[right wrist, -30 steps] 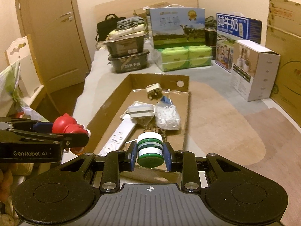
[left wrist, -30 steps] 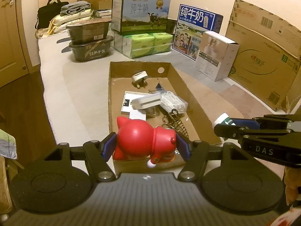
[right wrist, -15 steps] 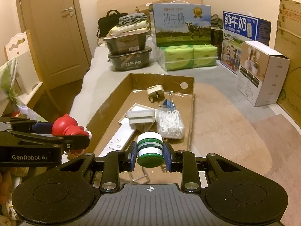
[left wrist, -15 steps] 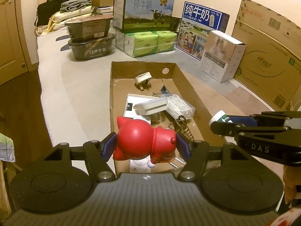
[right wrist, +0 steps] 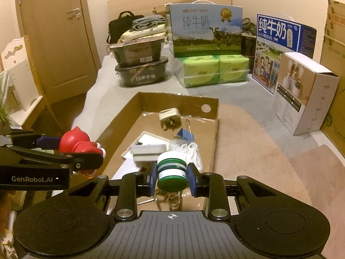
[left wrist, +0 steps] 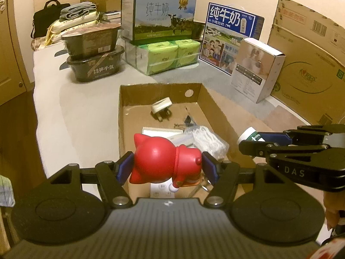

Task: Organize rigid objects
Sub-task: 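Carry the red figurine and tape roll over the cardboard box with both tools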

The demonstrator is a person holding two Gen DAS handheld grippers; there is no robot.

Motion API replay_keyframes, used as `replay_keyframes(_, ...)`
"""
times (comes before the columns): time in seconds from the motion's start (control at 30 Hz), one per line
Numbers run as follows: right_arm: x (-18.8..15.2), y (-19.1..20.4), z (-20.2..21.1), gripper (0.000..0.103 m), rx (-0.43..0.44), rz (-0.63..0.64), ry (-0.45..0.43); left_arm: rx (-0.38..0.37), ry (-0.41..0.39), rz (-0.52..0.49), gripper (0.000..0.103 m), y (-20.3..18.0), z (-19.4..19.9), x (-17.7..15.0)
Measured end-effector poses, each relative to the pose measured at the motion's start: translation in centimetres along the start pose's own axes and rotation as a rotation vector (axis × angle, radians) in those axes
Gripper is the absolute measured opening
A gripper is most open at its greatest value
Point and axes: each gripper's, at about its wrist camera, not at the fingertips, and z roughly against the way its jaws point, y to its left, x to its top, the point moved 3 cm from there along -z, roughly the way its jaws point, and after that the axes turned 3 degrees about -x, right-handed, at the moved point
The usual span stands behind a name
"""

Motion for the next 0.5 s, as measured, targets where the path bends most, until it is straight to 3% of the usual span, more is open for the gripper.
replay_keyframes(0.5,3.3,-1.8,-5.0,0.030,-0.001,0.037,0.025,0.004,0.033,-0.042,0.065,1.7,-5.3,3.6)
